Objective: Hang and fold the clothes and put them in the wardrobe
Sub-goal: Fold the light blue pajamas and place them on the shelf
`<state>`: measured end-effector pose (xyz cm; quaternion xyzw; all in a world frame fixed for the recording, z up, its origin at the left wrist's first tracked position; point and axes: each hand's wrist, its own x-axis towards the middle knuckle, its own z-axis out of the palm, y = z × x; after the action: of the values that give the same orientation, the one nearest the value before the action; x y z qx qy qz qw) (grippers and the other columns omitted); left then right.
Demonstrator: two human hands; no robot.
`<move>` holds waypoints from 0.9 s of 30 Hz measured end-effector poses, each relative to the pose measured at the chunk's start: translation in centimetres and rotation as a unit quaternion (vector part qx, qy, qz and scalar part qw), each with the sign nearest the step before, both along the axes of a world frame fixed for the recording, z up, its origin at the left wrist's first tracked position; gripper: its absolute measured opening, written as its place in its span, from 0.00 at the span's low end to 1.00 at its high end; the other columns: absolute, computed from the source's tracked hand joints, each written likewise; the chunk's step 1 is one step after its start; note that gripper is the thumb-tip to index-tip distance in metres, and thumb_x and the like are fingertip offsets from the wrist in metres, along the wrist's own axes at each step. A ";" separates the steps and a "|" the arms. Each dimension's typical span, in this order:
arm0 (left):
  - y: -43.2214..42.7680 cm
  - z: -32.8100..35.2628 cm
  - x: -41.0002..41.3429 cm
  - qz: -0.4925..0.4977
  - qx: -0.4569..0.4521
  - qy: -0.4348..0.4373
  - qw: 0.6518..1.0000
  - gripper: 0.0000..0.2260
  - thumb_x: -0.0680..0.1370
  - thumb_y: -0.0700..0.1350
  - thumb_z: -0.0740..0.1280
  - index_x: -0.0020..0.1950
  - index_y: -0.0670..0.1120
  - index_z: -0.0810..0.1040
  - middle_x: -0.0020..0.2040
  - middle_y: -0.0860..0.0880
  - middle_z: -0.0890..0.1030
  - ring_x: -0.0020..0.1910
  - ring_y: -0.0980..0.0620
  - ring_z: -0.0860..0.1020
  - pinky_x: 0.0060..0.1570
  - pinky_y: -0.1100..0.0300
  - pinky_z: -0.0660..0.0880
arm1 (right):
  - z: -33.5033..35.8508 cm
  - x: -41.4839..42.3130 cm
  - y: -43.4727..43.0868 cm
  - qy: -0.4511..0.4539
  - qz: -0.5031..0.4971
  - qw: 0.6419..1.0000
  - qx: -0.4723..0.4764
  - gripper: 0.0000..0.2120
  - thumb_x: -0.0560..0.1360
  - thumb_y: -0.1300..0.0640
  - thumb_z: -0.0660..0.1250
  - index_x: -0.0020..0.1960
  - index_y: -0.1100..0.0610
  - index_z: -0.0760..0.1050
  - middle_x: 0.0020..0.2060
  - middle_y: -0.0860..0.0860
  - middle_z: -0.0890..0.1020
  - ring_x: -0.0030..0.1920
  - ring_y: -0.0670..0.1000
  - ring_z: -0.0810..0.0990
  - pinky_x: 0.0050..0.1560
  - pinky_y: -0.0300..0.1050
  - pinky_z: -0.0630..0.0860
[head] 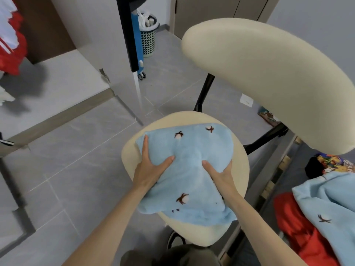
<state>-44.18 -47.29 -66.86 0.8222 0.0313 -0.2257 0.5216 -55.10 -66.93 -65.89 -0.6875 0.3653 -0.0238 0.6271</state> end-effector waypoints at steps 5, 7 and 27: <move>1.6 4.8 0.2 0.013 -0.038 0.002 0.999 0.47 0.59 0.75 0.69 0.67 0.79 0.41 0.69 0.59 0.65 0.65 0.47 0.71 0.55 0.53 0.68 | 5.3 0.5 1.6 -0.016 -0.005 1.000 0.005 0.34 0.62 0.33 0.76 0.59 0.26 0.58 0.50 0.25 0.74 0.52 0.31 0.76 0.49 0.36 0.72; 2.6 7.6 0.5 0.020 -0.041 -0.014 0.999 0.46 0.59 0.75 0.69 0.67 0.80 0.42 0.69 0.60 0.65 0.63 0.49 0.71 0.55 0.52 0.67 | 8.1 0.9 2.7 -0.026 0.001 1.000 -0.008 0.35 0.61 0.32 0.75 0.59 0.25 0.57 0.49 0.22 0.73 0.52 0.30 0.75 0.49 0.37 0.71; 28.4 46.3 6.6 0.219 -0.055 -0.208 0.952 0.36 0.72 0.68 0.64 0.75 0.63 0.53 0.73 0.53 0.66 0.62 0.54 0.68 0.60 0.57 0.65 | 45.8 15.6 25.6 -0.220 0.243 0.943 -0.064 0.34 0.76 0.35 0.61 0.70 0.27 0.40 0.65 0.33 0.69 0.62 0.46 0.73 0.64 0.49 0.70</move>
<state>-37.54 -18.92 -20.54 0.7940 0.0887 0.0688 0.5975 -39.45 -41.37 -20.05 -0.7716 0.0379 -0.0445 0.6334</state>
